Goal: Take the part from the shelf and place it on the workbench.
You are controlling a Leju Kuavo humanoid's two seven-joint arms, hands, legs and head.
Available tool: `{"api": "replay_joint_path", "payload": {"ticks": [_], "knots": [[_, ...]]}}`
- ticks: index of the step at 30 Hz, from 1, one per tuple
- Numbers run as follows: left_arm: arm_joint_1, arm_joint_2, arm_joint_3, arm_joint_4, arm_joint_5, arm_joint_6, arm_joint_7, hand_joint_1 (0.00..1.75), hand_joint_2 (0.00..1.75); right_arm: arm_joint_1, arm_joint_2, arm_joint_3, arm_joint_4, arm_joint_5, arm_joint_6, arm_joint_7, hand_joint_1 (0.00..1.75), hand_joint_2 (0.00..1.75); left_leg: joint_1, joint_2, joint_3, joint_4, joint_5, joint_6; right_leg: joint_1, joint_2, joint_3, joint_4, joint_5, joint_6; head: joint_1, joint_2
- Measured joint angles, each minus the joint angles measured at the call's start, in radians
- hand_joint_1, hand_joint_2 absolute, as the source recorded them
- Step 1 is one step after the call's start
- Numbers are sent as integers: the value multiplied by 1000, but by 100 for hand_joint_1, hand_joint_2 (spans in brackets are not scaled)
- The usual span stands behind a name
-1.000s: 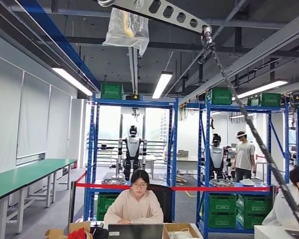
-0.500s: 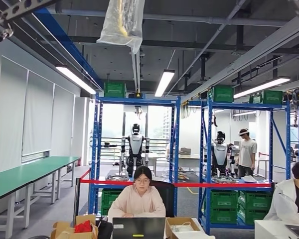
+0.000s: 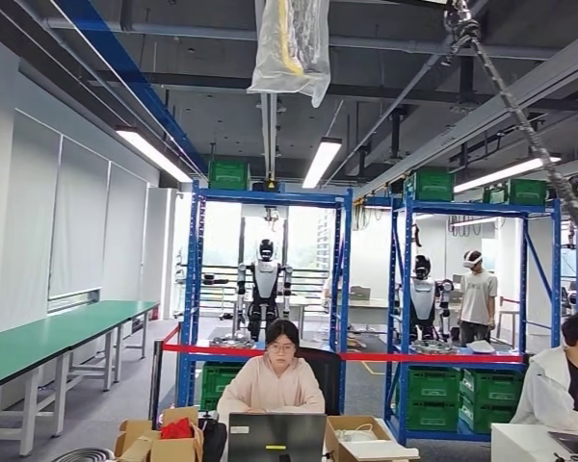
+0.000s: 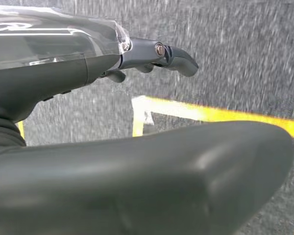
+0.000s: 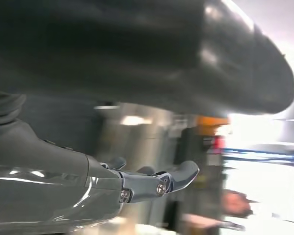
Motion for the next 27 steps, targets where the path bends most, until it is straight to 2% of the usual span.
{"api": "replay_joint_path", "payload": {"ticks": [2,3,4,5,7,8,9,10,11,12,13,14,15,16,18,19,20,21,22,23,24,25,26,27], "knots": [[0,-9,8,0,-7,-1,-5,0,0,-13,1,-2,121,50,-56,3,0,0,7,-1,-6,-6,20,-12,8,0,4,-34,15,-7,0,0],[0,-12,11,0,-12,-1,-7,0,0,-24,2,-3,190,74,-88,3,0,0,9,-2,-13,-6,18,-16,9,-2,-1,-43,32,-13,0,0],[1,-15,14,-1,-17,-2,-9,0,0,-41,4,-6,269,98,-123,2,0,0,9,-3,-22,3,0,-18,9,-4,-7,-54,49,-20,0,0],[1,-17,17,-1,-23,-3,-10,0,0,-62,6,-9,355,121,-161,-1,0,0,7,-5,-35,29,-37,-20,6,-6,-17,-63,66,-27,0,0],[0,-20,23,-2,-31,-6,-14,0,0,-103,8,-20,550,154,-230,-11,0,0,7,-5,-59,126,-133,-24,4,-10,-41,-63,87,-33,0,1],[-2,-20,25,-3,-34,-7,-16,0,0,-120,8,-27,640,165,-256,-12,0,0,8,-5,-65,184,-160,-29,3,-13,-55,-58,94,-32,0,0],[-4,-20,27,-4,-39,-7,-17,0,0,-134,8,-33,725,173,-275,-9,0,0,9,-5,-64,228,-161,-35,2,-16,-72,-51,101,-30,0,0],[-5,-20,28,-5,-44,-8,-17,0,0,-147,8,-40,802,180,-290,3,0,0,12,-5,-52,247,-138,-41,-1,-18,-91,-40,107,-26,0,0],[-5,-20,29,-5,-48,-8,-17,0,0,-158,8,-47,873,186,-308,27,0,0,15,-5,-26,236,-105,-47,-5,-19,-113,-26,112,-22,0,0],[-6,-20,29,-5,-51,-9,-17,0,0,-166,6,-53,936,192,-327,59,0,0,20,-5,15,193,-80,-54,-8,-19,-134,-8,115,-17,0,0],[-8,-21,29,-5,-53,-9,-17,0,0,-170,3,-59,990,199,-348,97,0,0,23,-5,65,128,-75,-60,-10,-19,-156,12,116,-12,0,0],[-11,-22,29,-5,-56,-10,-18,0,0,-171,0,-64,1033,203,-365,140,0,0,24,-5,111,61,-89,-58,-12,-18,-174,31,117,-7,0,0],[-13,-23,29,-5,-60,-11,-19,0,0,-171,-5,-69,1070,204,-374,185,0,0,23,-6,143,10,-110,-55,-12,-17,-188,46,121,0,0,0],[-15,-24,29,-6,-64,-12,-21,0,0,-171,-8,-75,1103,203,-378,232,0,0,20,-6,158,-19,-127,-49,-13,-17,-197,55,126,6,0,0],[-15,-25,29,-6,-71,-13,-23,0,0,-169,-16,-86,1161,208,-383,341,0,0,17,-4,154,-28,-126,-30,-17,-15,-206,61,132,19,0,0],[-16,-25,29,-6,-75,-13,-22,0,0,-166,-18,-89,1184,215,-385,399,0,0,16,-1,146,-28,-118,-20,-20,-13,-210,71,114,25,0,0],[-17,-25,29,-6,-79,-13,-22,0,0,-163,-21,-91,1206,223,-386,461,0,0,16,2,137,-28,-108,-10,-23,-11,-217,98,78,31,0,0],[-19,-26,29,-6,-83,-14,-22,0,0,-162,-22,-91,1222,230,-382,514,0,0,15,5,126,-29,-98,-2,-26,-9,-225,143,26,36,0,0],[-21,-26,29,-6,-87,-14,-22,0,0,-162,-22,-91,1237,234,-376,559,0,0,13,7,113,-28,-87,3,-29,-8,-235,201,-27,40,0,0],[-23,-26,29,-6,-90,-15,-22,0,0,-162,-22,-91,1249,237,-369,595,0,0,11,9,100,-28,-76,5,-31,-8,-243,264,-65,43,0,0],[-25,-26,29,-6,-92,-16,-22,0,0,-162,-22,-91,1259,239,-361,623,0,0,8,10,86,-28,-64,6,-33,-8,-242,312,-79,44,0,0],[-25,-26,29,-6,-95,-18,-22,0,0,-162,-22,-92,1267,240,-354,645,0,0,6,12,71,-27,-53,6,-34,-7,-229,333,-69,45,0,0],[-26,-26,29,-6,-98,-19,-22,0,0,-162,-22,-92,1273,240,-347,664,0,0,4,13,56,-27,-41,5,-35,-7,-200,319,-42,45,0,0],[-28,-26,29,-6,-100,-21,-23,0,0,-163,-23,-93,1278,240,-340,678,0,0,3,13,42,-27,-30,4,-35,-5,-155,269,-13,43,0,0]]}}
